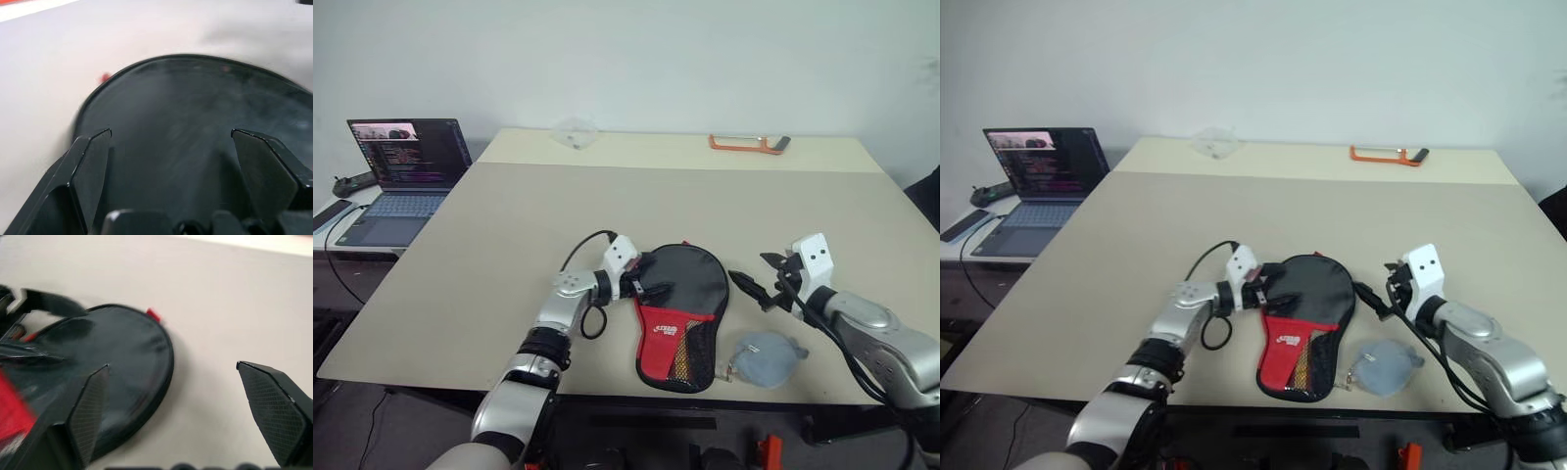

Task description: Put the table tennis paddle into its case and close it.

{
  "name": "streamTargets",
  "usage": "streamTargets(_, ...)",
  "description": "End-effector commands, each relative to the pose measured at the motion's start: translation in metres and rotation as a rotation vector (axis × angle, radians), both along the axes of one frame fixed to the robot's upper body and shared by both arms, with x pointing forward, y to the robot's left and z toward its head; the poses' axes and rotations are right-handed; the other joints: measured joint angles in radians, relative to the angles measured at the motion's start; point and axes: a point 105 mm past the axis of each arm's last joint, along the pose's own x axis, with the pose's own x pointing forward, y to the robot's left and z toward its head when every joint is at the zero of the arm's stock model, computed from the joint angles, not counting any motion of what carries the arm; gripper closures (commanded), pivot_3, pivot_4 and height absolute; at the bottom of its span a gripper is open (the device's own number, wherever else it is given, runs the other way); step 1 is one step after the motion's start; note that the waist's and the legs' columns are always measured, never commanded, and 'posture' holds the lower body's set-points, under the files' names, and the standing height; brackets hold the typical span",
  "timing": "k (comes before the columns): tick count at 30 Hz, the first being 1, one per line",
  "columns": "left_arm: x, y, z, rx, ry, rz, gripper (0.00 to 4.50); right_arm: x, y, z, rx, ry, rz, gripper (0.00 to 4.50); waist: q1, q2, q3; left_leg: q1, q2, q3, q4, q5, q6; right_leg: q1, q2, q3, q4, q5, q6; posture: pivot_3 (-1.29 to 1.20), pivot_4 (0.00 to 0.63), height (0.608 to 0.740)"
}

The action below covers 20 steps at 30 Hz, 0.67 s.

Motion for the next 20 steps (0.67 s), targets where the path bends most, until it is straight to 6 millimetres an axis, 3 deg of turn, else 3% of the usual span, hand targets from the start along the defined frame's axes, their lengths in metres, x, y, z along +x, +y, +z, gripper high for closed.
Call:
streamTargets(1, 0.007, 0.034, 0.041, -0.077, -0.105, 0.127, 0.20, 0.016, -0.001, 0.013, 0.010, -0.109, 0.031, 0.01, -0.001, 0.002, 0.004, -0.001, 0.000, 0.000, 0.000, 0.000, 0.000, -0.001, 0.000, 0.000, 0.000, 0.000, 0.000, 0.00, 0.150, 0.740)
streamTargets(4, 0.003, 0.068, 0.053, -0.094, -0.142, 0.257, 0.20, 0.030, -0.012, 0.012, 0.000, -0.125, 0.028, 0.01, -0.003, 0.003, 0.006, -0.002, 0.000, 0.001, -0.001, 0.000, -0.001, -0.004, 0.000, 0.000, 0.002, 0.000, 0.000, 0.00, 0.150, 0.740)
streamTargets(9, -0.008, 0.082, 0.065, -0.108, -0.184, 0.341, 0.20, 0.044, -0.042, 0.009, -0.092, -0.120, 0.012, 0.01, 0.012, 0.005, 0.007, -0.002, -0.001, 0.002, 0.000, 0.000, -0.001, -0.005, -0.002, -0.001, 0.003, 0.000, 0.000, 0.00, 0.150, 0.740)
streamTargets(13, -0.005, 0.068, 0.070, -0.107, -0.200, 0.353, 0.20, 0.051, -0.069, 0.021, -0.126, -0.133, -0.020, 0.01, 0.013, 0.005, 0.007, -0.002, -0.001, 0.002, 0.000, 0.000, -0.002, -0.005, -0.002, -0.001, 0.004, 0.000, -0.001, 0.00, 0.150, 0.740)
streamTargets(20, 0.000, 0.072, 0.062, -0.132, -0.188, 0.403, 0.20, 0.041, -0.072, 0.023, -0.167, -0.106, -0.004, 0.01, 0.002, 0.005, 0.007, -0.002, 0.000, 0.005, 0.000, 0.000, -0.002, -0.009, -0.002, 0.001, 0.010, -0.001, -0.003, 0.00, 0.150, 0.740)
